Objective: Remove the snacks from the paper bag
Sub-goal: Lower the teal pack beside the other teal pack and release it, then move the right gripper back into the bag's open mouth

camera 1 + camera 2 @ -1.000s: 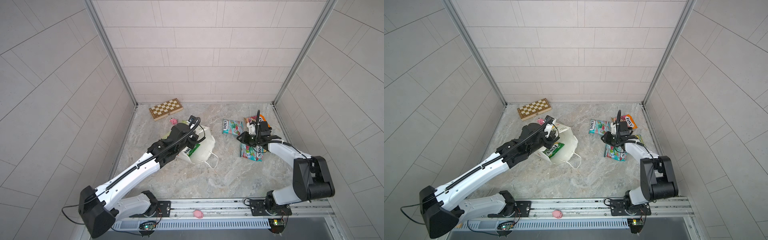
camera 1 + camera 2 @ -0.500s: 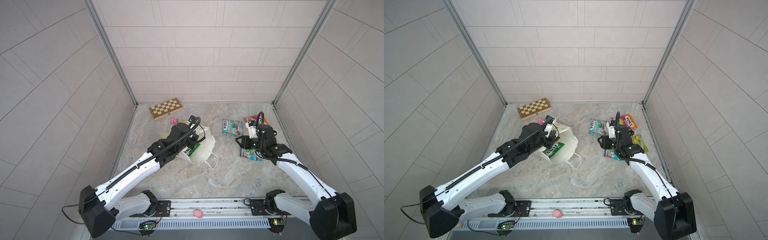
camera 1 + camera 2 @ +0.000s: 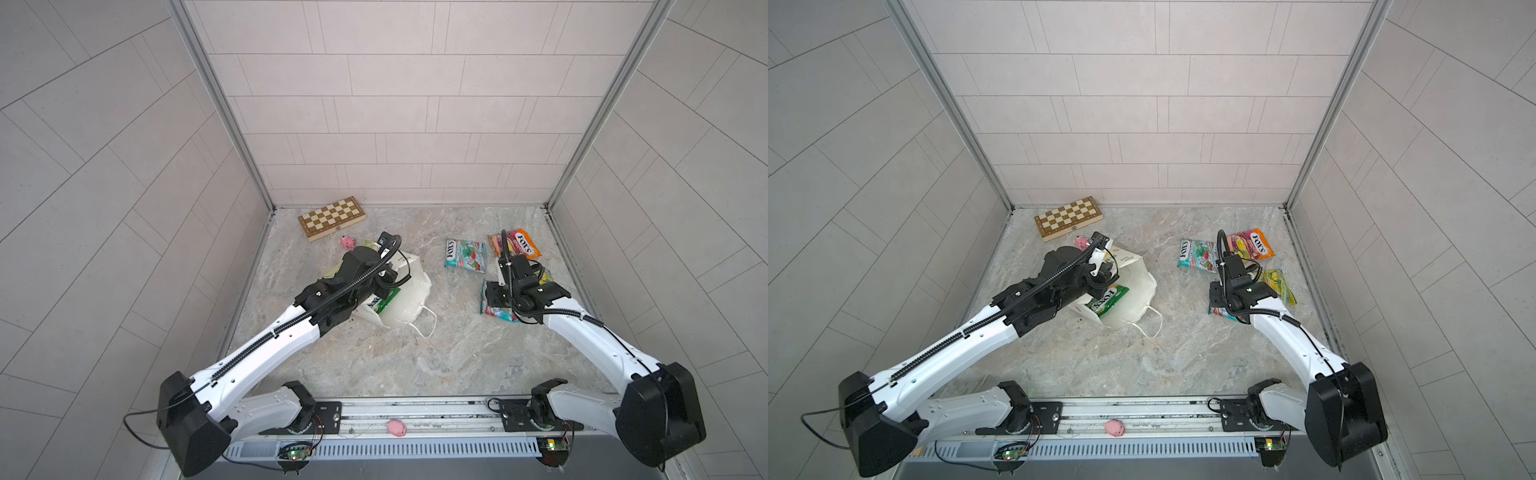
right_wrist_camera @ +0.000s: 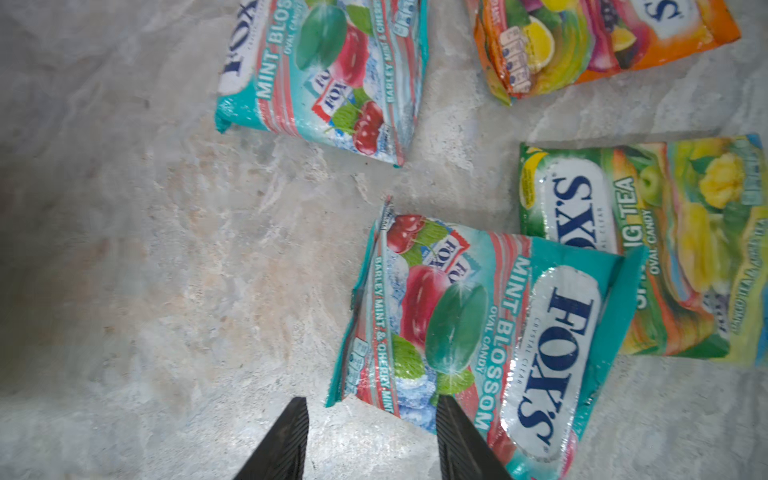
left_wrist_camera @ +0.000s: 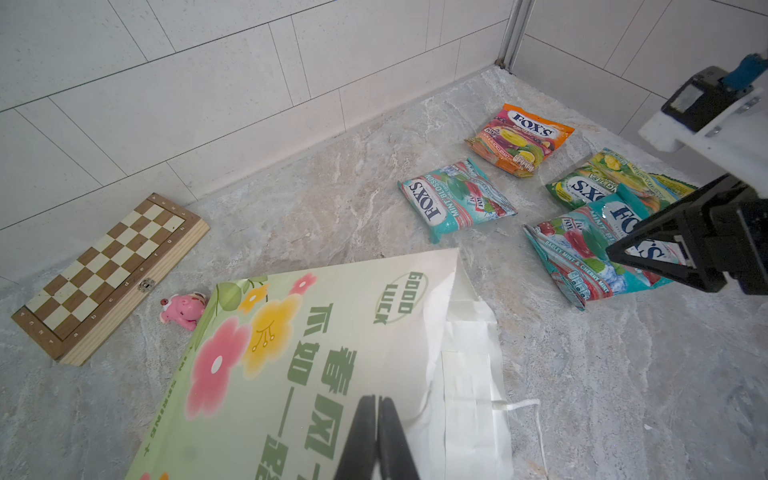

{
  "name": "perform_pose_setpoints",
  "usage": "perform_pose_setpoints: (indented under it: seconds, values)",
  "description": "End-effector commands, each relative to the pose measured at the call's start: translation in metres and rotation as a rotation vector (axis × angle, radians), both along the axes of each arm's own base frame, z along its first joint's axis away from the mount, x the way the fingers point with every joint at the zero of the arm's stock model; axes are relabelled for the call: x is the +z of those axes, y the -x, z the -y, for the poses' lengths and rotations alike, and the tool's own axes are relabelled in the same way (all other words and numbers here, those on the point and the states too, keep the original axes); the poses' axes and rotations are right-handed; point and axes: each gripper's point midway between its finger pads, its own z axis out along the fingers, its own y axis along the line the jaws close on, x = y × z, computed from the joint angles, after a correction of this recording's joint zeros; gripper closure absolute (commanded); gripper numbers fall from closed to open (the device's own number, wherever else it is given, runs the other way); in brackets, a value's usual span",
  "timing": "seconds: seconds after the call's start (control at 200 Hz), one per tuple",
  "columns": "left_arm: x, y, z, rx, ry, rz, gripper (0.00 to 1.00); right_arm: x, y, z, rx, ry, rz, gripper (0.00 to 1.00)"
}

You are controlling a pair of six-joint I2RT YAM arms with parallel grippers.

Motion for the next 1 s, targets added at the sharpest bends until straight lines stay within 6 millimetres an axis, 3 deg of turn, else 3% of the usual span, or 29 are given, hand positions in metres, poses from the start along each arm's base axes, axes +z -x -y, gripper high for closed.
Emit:
perform_pose_setpoints:
  seconds: [0.0, 0.31, 0.53, 0.641, 0.841, 0.996]
  values:
    - [0.013, 0.002, -0.004, 0.009, 0.007, 0.014, 1.00, -0.008, 0.000, 0.024, -0.095, 0.115, -0.024, 0.46]
    - [0.013, 0.001, -0.005, 0.015, 0.000, 0.018, 1.00, -0.050, -0.012, 0.014, -0.110, 0.080, -0.172, 0.43]
    - [0.013, 0.001, -0.006, 0.018, -0.007, 0.019, 1.00, -0.075, -0.028, -0.035, 0.028, -0.129, -0.254, 0.44]
    - [0.013, 0.001, -0.007, 0.022, -0.009, 0.021, 1.00, -0.083, -0.033, -0.051, 0.076, -0.159, -0.292, 0.45]
    - [0.013, 0.000, -0.008, 0.024, -0.014, 0.023, 1.00, -0.070, -0.046, -0.084, 0.193, -0.188, -0.277, 0.45]
    - [0.014, 0.001, -0.008, 0.025, -0.015, 0.024, 1.00, -0.043, -0.052, -0.075, 0.154, -0.129, -0.202, 0.45]
